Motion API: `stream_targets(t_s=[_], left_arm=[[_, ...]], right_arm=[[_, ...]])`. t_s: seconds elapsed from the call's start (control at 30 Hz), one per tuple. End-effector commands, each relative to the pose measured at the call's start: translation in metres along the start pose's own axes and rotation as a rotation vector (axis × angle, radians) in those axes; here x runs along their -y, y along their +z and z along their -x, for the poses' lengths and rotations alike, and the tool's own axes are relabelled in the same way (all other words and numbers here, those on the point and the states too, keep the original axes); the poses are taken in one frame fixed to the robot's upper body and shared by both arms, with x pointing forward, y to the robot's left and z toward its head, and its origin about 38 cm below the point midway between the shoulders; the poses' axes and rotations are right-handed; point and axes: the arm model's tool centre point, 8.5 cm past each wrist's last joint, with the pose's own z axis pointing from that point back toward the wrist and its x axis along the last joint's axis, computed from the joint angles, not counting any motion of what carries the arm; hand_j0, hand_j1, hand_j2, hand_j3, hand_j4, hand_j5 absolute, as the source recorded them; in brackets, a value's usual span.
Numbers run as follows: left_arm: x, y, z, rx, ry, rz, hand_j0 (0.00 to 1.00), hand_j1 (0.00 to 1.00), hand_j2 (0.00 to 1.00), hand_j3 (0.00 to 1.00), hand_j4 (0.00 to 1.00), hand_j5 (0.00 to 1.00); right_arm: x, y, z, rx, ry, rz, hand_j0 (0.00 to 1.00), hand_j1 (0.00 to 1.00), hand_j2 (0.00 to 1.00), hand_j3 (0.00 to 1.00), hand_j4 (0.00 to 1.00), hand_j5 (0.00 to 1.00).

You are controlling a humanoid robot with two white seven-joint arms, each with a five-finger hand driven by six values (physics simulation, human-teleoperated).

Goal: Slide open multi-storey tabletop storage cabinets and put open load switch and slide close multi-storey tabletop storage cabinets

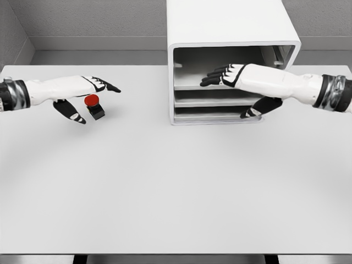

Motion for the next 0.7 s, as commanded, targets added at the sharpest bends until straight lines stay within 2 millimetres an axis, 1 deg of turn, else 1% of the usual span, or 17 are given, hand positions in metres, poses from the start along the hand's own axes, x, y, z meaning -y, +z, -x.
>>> stream_targets(t_s=[0.0,0.03,0.07,0.1,0.13,0.17,0.23,0.33,0.47,0.5,0.53,0.57,0.6,0.67], left_arm=[[0.003,-0.002,0.005,-0.013,0.018,0.0,1.0,1.0,1.0,1.0,1.0,1.0],[0.007,0.0,0.01,-0.029,0.027,0.01,1.0,1.0,1.0,1.0,1.0,1.0],[0.008,0.001,0.012,-0.035,0.031,0.01,1.0,1.0,1.0,1.0,1.0,1.0],[0.008,0.001,0.013,-0.04,0.025,0.013,1.0,1.0,1.0,1.0,1.0,1.0],[0.008,-0.003,0.013,-0.039,0.025,0.013,1.0,1.0,1.0,1.0,1.0,1.0],[0.011,-0.007,0.016,-0.05,0.029,0.021,1.0,1.0,1.0,1.0,1.0,1.0],[0.013,-0.01,0.018,-0.055,0.033,0.023,1.0,1.0,1.0,1.0,1.0,1.0],[0.011,-0.008,0.021,-0.068,0.035,0.02,1.0,1.0,1.0,1.0,1.0,1.0],[0.013,-0.014,0.026,-0.083,0.044,0.026,1.0,1.0,1.0,1.0,1.0,1.0],[0.015,-0.019,0.027,-0.084,0.05,0.027,1.0,1.0,1.0,1.0,1.0,1.0],[0.016,-0.018,0.029,-0.094,0.046,0.033,1.0,1.0,1.0,1.0,1.0,1.0],[0.016,-0.018,0.03,-0.097,0.048,0.034,1.0,1.0,1.0,1.0,1.0,1.0],[0.018,-0.017,0.032,-0.103,0.053,0.035,1.0,1.0,1.0,1.0,1.0,1.0],[0.018,-0.019,0.032,-0.104,0.055,0.035,1.0,1.0,1.0,1.0,1.0,1.0]], right_arm=[[-0.004,-0.005,0.004,-0.01,0.005,-0.014,1.0,1.0,1.0,1.0,1.0,1.0],[-0.006,-0.005,0.011,-0.03,0.002,-0.018,1.0,1.0,1.0,1.0,1.0,1.0],[-0.007,-0.001,0.019,-0.056,-0.007,-0.017,1.0,1.0,1.0,1.0,1.0,1.0],[-0.007,0.0,0.024,-0.07,-0.013,-0.017,1.0,1.0,1.0,1.0,1.0,1.0],[-0.007,0.003,0.031,-0.092,-0.019,-0.016,1.0,1.0,1.0,1.0,1.0,1.0],[-0.009,-0.001,0.031,-0.087,-0.028,-0.013,1.0,1.0,1.0,1.0,1.0,1.0],[-0.011,-0.002,0.032,-0.091,-0.016,-0.022,1.0,1.0,1.0,1.0,1.0,1.0],[-0.012,-0.002,0.032,-0.092,-0.016,-0.025,1.0,1.0,1.0,1.0,1.0,1.0],[-0.01,-0.003,0.032,-0.091,-0.014,-0.019,1.0,1.0,1.0,1.0,1.0,1.0],[-0.008,-0.003,0.032,-0.091,-0.01,-0.018,1.0,1.0,1.0,1.0,1.0,1.0],[-0.007,-0.001,0.032,-0.095,-0.006,-0.022,1.0,1.0,1.0,1.0,1.0,1.0],[-0.008,-0.002,0.031,-0.092,0.002,-0.05,1.0,1.0,1.0,1.0,1.0,1.0],[-0.005,-0.005,0.028,-0.083,0.016,-0.087,1.0,1.0,1.0,1.0,1.0,1.0],[-0.004,-0.005,0.029,-0.085,0.018,-0.089,1.0,1.0,1.0,1.0,1.0,1.0]])
